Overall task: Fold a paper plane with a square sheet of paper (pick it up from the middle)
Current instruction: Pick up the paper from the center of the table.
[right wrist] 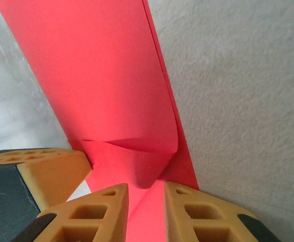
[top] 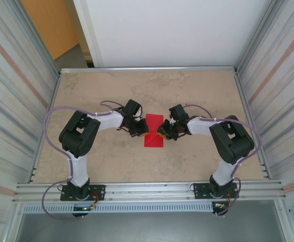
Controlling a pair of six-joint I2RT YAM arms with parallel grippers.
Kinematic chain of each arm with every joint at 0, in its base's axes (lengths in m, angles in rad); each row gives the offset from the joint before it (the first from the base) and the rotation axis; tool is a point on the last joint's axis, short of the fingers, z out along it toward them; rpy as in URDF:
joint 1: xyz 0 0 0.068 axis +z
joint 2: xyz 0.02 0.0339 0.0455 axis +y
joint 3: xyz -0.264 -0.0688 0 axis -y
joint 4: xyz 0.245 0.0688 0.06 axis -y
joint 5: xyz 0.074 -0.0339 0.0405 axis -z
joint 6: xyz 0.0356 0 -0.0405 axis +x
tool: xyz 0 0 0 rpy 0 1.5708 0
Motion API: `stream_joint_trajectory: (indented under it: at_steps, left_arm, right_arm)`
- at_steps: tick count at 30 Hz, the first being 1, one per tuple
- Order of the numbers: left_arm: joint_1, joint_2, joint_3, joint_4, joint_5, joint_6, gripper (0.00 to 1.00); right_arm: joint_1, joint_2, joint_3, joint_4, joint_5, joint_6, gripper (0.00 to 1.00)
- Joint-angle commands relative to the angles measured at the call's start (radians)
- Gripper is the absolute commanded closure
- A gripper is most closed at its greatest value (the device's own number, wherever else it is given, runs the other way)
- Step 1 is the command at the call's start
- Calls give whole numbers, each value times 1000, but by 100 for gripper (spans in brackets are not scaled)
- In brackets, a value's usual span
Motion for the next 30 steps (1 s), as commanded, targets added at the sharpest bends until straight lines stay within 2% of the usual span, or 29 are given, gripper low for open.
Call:
stream_joint_trajectory:
  at_steps: [1, 12, 23, 30]
  left_arm:
    - [5, 5, -29, -29, -28, -13, 89]
    - [9, 3, -24, -22, -16, -12, 89]
    - [10, 0, -24, -27, -19, -10, 89]
    - [10, -9, -17, -26, -15, -13, 88]
  right_arm:
    - [10, 21, 24, 16, -4, 21, 76]
    - [13, 41, 15, 56, -14, 57, 77]
    - [10, -16, -16, 117, -14, 60, 83]
    - [17, 14, -23, 164, -44, 69, 84]
